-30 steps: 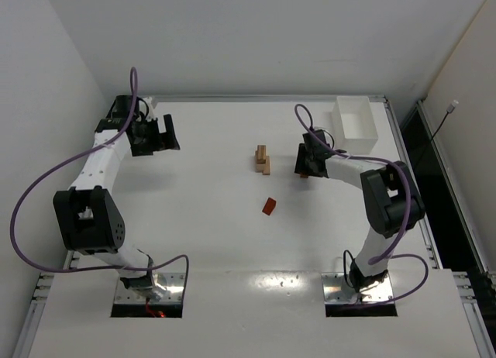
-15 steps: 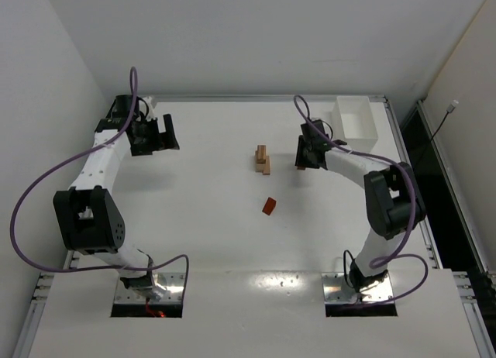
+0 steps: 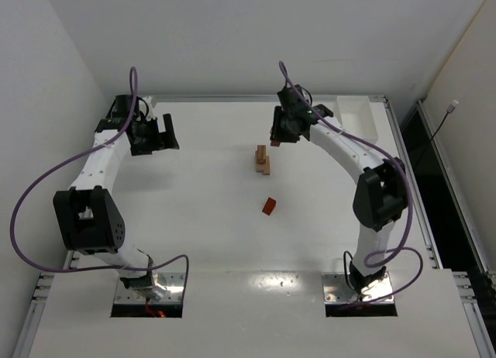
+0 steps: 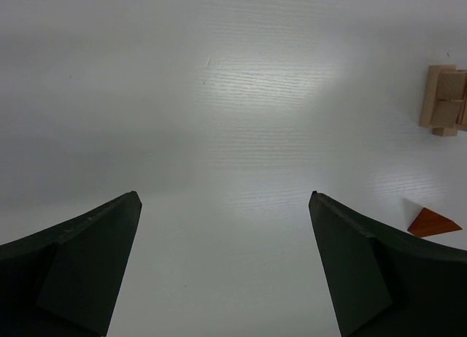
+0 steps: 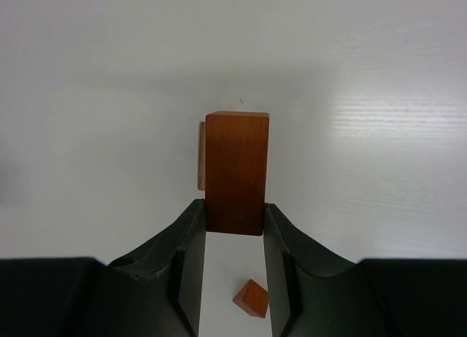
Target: Build the wood block tower
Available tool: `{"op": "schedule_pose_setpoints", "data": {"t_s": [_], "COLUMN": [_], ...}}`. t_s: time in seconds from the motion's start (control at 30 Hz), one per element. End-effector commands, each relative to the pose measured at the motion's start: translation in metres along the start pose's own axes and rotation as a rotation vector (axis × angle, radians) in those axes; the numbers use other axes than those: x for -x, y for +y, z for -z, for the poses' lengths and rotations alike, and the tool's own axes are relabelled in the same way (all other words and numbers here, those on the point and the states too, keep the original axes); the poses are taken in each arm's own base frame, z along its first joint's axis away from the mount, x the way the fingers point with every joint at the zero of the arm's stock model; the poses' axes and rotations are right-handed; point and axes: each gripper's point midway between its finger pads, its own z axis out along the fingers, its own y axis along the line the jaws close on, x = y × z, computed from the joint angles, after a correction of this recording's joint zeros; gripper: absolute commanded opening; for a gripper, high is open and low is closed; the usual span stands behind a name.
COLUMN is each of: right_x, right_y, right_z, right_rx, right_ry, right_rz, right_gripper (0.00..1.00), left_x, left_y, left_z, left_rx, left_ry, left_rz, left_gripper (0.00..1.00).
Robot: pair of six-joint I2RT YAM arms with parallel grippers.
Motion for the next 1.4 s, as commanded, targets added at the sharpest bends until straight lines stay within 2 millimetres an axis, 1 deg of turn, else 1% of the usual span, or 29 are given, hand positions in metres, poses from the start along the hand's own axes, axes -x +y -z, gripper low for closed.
{"op": "schedule_pose_setpoints", "data": {"t_s": [0.0, 0.03, 0.07, 0.1, 0.13, 0.2, 0.27, 0.33, 0.37, 0.4, 0.47, 0.5, 0.67, 0.7, 0.73, 0.77, 0.8, 0.9, 0.93, 0.97, 1.03, 1.07, 1.2, 1.27, 1.3, 1.37], "right_x": [-0.027, -0.029, -0.028, -0.031, -0.031, -0.034, -0.031, -0.033, -0.032, -0.03, -0.03, -0.032, -0.031, -0.034, -0.035, -0.034, -0.037, -0.03, -0.033, -0.031, -0.031, -0.031, -0.037, -0.037, -0.035, -0.038], "right_y": [0.003, 0.002, 0.008, 0.013, 0.013, 0.02, 0.022, 0.033, 0.032, 0.037, 0.037, 0.041, 0.04, 0.044, 0.044, 0.043, 0.041, 0.046, 0.045, 0.041, 0.043, 0.043, 0.041, 0.041, 0.043, 0.041], "right_z": [-0.008, -0.011, -0.013, -0.016, -0.016, -0.019, -0.022, -0.019, -0.019, -0.017, -0.017, -0.016, -0.017, -0.016, -0.02, -0.02, -0.024, -0.026, -0.03, -0.03, -0.033, -0.033, -0.04, -0.04, -0.04, -0.044], "right_rx": [-0.037, -0.042, -0.036, -0.032, -0.032, -0.04, -0.035, -0.016, -0.024, -0.02, -0.02, -0.014, -0.022, -0.016, -0.016, -0.024, -0.03, -0.019, -0.024, -0.03, -0.022, -0.022, -0.031, -0.032, -0.027, -0.031], "right_ry": [0.117, 0.125, 0.113, 0.12, 0.12, 0.116, 0.107, 0.103, 0.098, 0.087, 0.087, 0.089, 0.084, 0.086, 0.086, 0.081, 0.092, 0.073, 0.081, 0.079, 0.084, 0.084, 0.1, 0.1, 0.092, 0.1], "right_rz": [-0.028, -0.027, -0.018, -0.009, -0.009, 0.0, -0.002, 0.013, 0.014, 0.021, 0.021, 0.028, 0.028, 0.035, 0.035, 0.036, 0.038, 0.034, 0.036, 0.029, 0.028, 0.028, 0.031, 0.031, 0.03, 0.04], "right_gripper": [0.0, 0.0, 0.0, 0.0, 0.0, 0.0, 0.0, 0.0, 0.0, 0.0, 0.0, 0.0, 0.0, 0.0, 0.0, 0.0, 0.0, 0.0, 0.0, 0.0, 0.0, 0.0, 0.0, 0.0, 0.0, 0.0], "left_x": [0.009, 0.006, 0.007, 0.01, 0.006, 0.006, 0.006, 0.004, 0.004, 0.004, 0.004, 0.004, 0.002, 0.002, 0.008, 0.008, 0.008, 0.008, 0.008, 0.008, 0.008, 0.006, 0.013, 0.013, 0.011, 0.011], "left_y": [-0.008, -0.007, -0.009, -0.01, -0.009, -0.009, -0.009, -0.01, -0.01, -0.01, -0.012, -0.012, -0.012, -0.012, -0.013, -0.013, -0.013, -0.013, -0.013, -0.013, -0.015, -0.014, -0.015, -0.015, -0.014, -0.016], "left_z": [0.008, 0.007, 0.01, 0.01, 0.008, 0.008, 0.008, 0.006, 0.006, 0.006, 0.006, 0.006, 0.003, 0.003, 0.004, 0.004, 0.004, 0.004, 0.004, 0.004, 0.004, 0.001, 0.002, 0.002, -0.001, -0.001], "left_rx": [-0.017, -0.015, -0.026, -0.027, -0.026, -0.026, -0.026, -0.035, -0.035, -0.035, -0.045, -0.045, -0.052, -0.052, -0.055, -0.055, -0.055, -0.055, -0.055, -0.055, -0.064, -0.063, -0.064, -0.064, -0.063, -0.072], "left_ry": [-0.051, -0.042, -0.051, -0.06, -0.051, -0.051, -0.051, -0.041, -0.04, -0.04, -0.039, -0.039, -0.029, -0.029, -0.046, -0.046, -0.046, -0.046, -0.046, -0.046, -0.045, -0.036, -0.046, -0.046, -0.038, -0.036], "left_rz": [-0.005, -0.003, -0.006, -0.008, -0.006, -0.006, -0.006, -0.004, -0.004, -0.004, 0.005, 0.005, 0.007, 0.007, 0.002, 0.002, 0.002, 0.002, 0.002, 0.002, 0.002, 0.004, 0.002, 0.002, 0.004, 0.004], "left_gripper": [1.0, 1.0, 1.0, 1.0, 1.0, 1.0, 1.0, 1.0, 1.0, 1.0, 1.0, 1.0, 1.0, 1.0, 1.0, 1.0, 1.0, 1.0, 1.0, 1.0, 1.0, 1.0, 1.0, 1.0, 1.0, 1.0]}}
